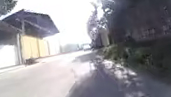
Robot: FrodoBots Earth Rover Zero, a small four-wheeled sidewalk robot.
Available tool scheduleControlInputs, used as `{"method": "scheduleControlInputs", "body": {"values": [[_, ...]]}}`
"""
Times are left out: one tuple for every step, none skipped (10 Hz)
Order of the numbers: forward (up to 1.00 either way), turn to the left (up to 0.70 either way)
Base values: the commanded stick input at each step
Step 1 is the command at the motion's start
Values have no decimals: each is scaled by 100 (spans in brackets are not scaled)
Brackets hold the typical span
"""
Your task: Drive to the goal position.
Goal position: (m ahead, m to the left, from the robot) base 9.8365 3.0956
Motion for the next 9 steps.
{"method": "scheduleControlInputs", "body": {"values": [[100, 0], [100, 0], [100, 0], [100, 0], [100, 0], [100, 0], [100, 0], [100, -2], [100, -24]]}}
